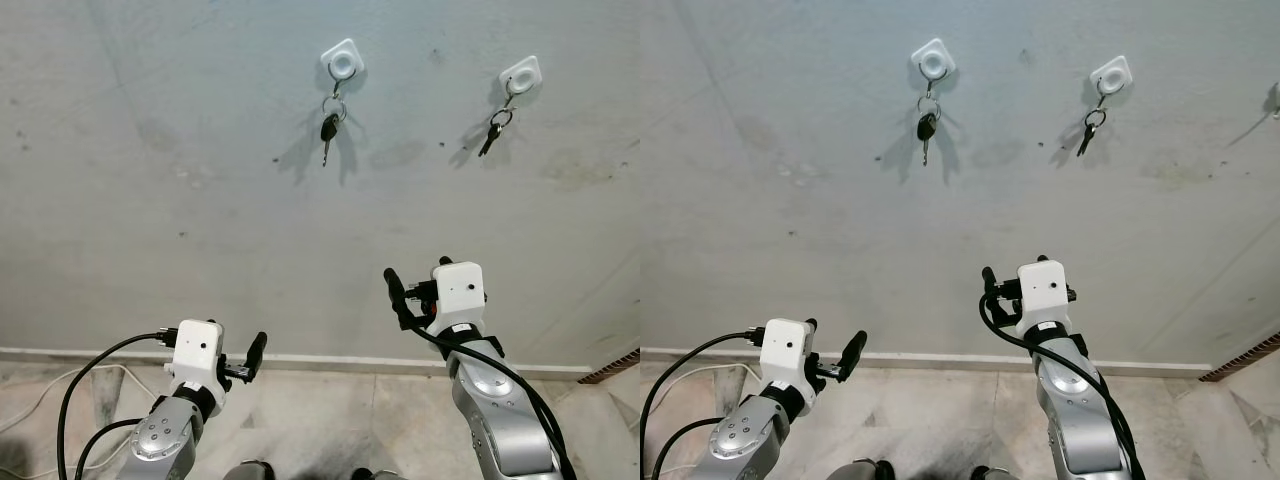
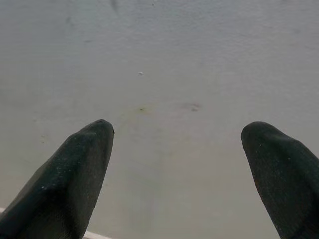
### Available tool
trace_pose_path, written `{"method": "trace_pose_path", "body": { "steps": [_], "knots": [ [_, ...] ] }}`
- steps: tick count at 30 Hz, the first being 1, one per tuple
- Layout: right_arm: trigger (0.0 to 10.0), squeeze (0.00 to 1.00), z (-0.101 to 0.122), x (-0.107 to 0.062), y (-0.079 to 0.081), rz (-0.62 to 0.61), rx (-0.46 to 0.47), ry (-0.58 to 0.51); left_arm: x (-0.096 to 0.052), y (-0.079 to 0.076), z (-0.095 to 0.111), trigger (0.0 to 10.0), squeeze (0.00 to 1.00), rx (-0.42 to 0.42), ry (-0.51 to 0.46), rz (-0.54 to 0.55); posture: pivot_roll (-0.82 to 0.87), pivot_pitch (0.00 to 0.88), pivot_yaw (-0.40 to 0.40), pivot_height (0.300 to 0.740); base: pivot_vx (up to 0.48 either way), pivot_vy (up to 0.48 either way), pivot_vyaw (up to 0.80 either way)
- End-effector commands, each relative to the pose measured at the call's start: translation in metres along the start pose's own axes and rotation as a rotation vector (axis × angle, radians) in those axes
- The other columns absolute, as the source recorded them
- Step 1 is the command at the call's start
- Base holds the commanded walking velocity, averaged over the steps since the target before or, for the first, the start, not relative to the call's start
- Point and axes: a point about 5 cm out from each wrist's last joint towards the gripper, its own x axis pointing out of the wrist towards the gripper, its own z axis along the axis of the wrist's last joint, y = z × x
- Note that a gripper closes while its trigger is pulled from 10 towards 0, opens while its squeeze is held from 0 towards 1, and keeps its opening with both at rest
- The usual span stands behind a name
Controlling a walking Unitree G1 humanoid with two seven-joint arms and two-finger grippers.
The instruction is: Hang keys on a hook
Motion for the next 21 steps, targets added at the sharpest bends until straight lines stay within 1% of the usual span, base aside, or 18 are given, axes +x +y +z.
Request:
{"method": "trace_pose_path", "body": {
  "steps": [1, 21],
  "knots": [
    [10.0, 0.0, -0.0014, -0.0001, -0.0023, -0.002, -0.003, 0.007, -0.001, -0.0014, -0.0006, 10.0, 0.0, -0.002, 0.003, -0.005, 0.05, 0.08, -0.015, 0.74, -0.326, 0.0, 0.0],
    [10.0, 0.0, -0.0015, 0.0019, -0.0029, -0.002, -0.008, 0.008, 0.0003, -0.001, -0.0006, 10.0, 0.0, 0.003, 0.004, -0.007, 0.05, 0.079, -0.015, 0.74, -0.304, 0.0, 0.0]
  ]
}}
